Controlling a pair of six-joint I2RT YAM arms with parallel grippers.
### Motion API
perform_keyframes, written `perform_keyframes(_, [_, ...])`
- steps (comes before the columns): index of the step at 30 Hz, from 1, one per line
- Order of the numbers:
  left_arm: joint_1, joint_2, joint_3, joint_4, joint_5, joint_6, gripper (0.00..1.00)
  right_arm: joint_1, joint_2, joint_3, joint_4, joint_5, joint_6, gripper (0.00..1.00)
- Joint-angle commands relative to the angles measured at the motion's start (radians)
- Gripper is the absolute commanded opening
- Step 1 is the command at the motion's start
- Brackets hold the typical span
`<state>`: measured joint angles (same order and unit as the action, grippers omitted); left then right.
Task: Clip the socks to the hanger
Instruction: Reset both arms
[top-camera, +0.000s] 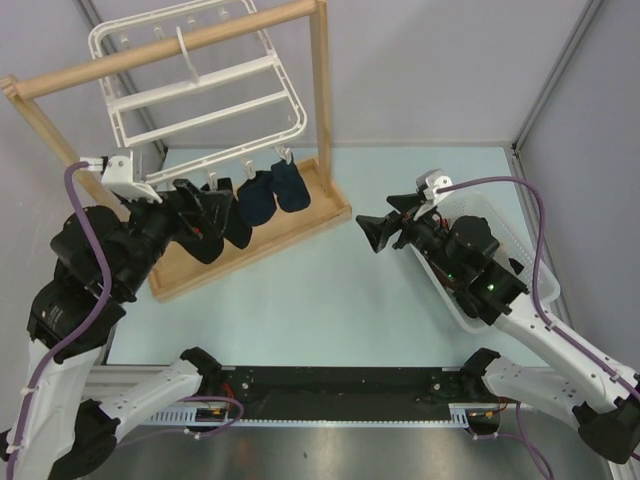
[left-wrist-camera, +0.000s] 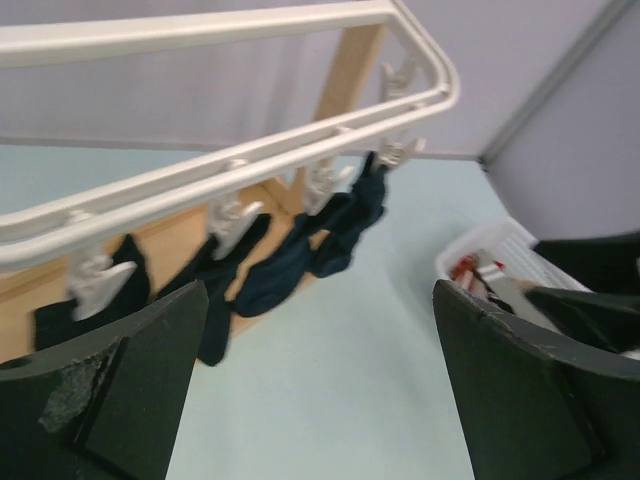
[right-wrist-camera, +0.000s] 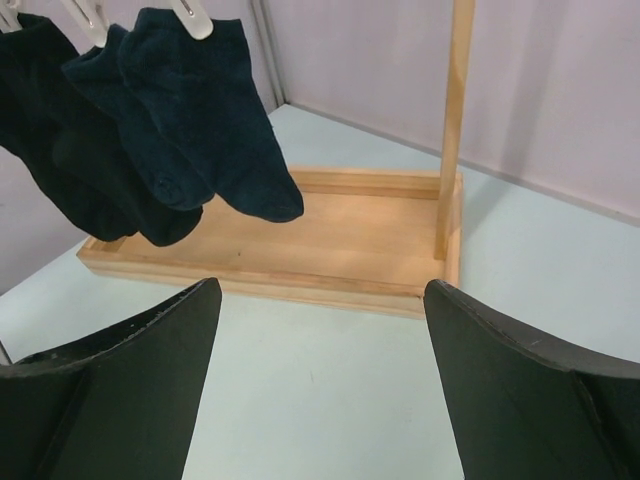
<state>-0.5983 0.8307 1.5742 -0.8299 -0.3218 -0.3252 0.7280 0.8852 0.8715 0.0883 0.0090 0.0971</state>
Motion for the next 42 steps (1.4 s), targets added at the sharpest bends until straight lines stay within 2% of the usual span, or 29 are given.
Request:
perform_keyframes(1, [-0.008,0.071,0.032,0.075,0.243,-0.055,1.0,-0.009,0.058,0.029,0.114,-0.076,-0.011,0.88])
perform_keyframes(5, [-0.061,0.134,0.067,0.143,0.276,-0.08,1.0,-0.009,0.09,0.031,0.134,-0.08,-0.011,0.88])
perform_keyframes(9, [-0.217,0.212,0.112,0.219,0.21,-0.064,1.0,-0.009,0.122,0.03,0.14,-0.078,-0.02,0.88])
perform_keyframes(15, [-0.301,0.369,0.152,0.333,0.11,-0.026,1.0,-0.01,0.182,0.032,0.215,-0.118,-0.019,0.88])
perform_keyframes(19, [-0.301,0.407,0.149,0.365,-0.054,0.003,1.0,-0.012,0.219,0.031,0.295,-0.147,-0.013,0.88])
perform_keyframes(24, [-0.299,0.377,0.072,0.397,-0.241,0.048,1.0,-0.016,0.254,0.03,0.35,-0.165,-0.01,0.88])
perform_keyframes(32, [-0.209,0.276,-0.051,0.311,-0.263,-0.009,1.0,-0.018,0.301,0.032,0.421,-0.195,0.018,0.88])
perform_keyframes(42, [-0.098,0.127,-0.138,0.249,-0.319,0.011,1.0,-0.01,0.317,0.032,0.452,-0.211,0.03,0.87])
